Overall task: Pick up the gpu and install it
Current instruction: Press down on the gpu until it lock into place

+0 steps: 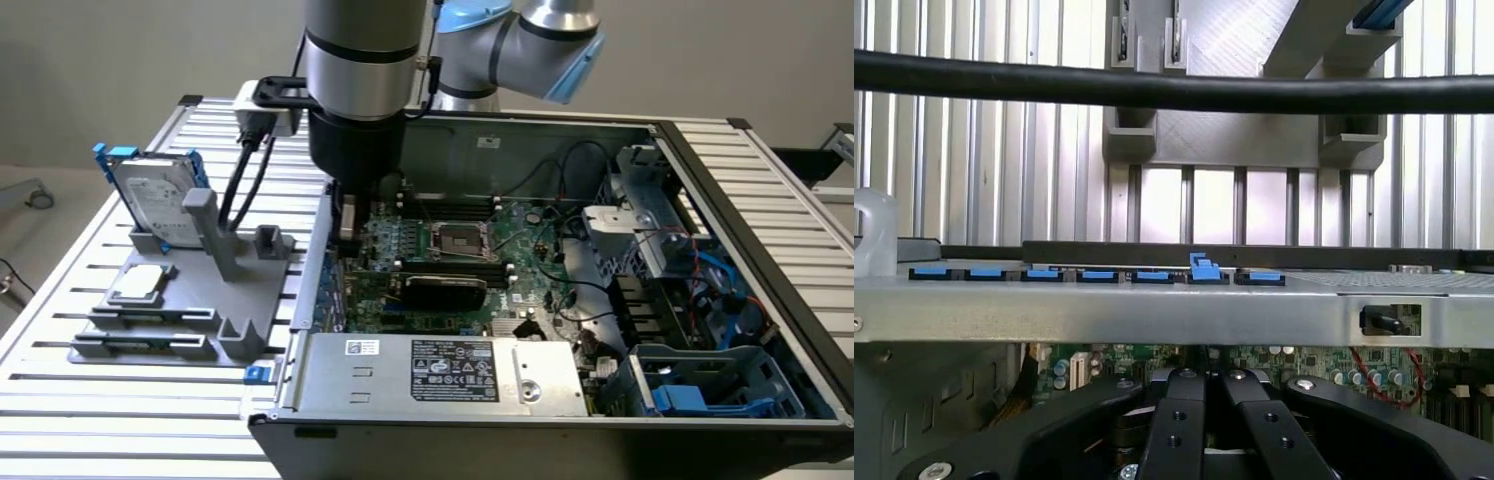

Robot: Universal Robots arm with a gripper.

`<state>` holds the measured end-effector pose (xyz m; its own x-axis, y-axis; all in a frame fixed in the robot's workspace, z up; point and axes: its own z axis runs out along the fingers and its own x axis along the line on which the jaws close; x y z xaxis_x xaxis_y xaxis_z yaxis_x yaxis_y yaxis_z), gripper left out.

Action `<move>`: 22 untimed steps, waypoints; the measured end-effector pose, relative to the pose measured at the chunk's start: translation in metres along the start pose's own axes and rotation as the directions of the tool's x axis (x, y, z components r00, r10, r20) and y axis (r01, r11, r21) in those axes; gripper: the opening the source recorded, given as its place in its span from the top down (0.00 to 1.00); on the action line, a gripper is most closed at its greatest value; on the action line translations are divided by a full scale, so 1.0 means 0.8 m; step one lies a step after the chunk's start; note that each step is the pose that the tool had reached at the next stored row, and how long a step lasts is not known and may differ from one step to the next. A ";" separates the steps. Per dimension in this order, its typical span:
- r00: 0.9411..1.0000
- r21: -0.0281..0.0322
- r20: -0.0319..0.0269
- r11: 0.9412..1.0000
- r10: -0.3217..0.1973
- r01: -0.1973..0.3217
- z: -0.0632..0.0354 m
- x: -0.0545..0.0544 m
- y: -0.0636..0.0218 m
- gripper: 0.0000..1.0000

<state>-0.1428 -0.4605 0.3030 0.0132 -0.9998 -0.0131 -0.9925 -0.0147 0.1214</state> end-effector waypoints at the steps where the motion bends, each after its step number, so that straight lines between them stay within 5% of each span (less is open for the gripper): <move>1: 1.000 0.000 0.000 1.000 0.000 0.000 0.000 0.000 0.000 0.89; 14: 1.000 0.001 0.000 1.000 -0.003 0.003 -0.003 0.000 -0.005 0.89; 19: 1.000 0.024 -0.002 1.000 -0.009 0.009 0.002 0.000 -0.005 0.89; 22: 1.000 0.029 -0.002 1.000 -0.009 0.010 0.005 0.000 -0.003 0.89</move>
<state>-0.1406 -0.4605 0.2991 0.0229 -0.9997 -0.0125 -0.9954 -0.0239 0.0927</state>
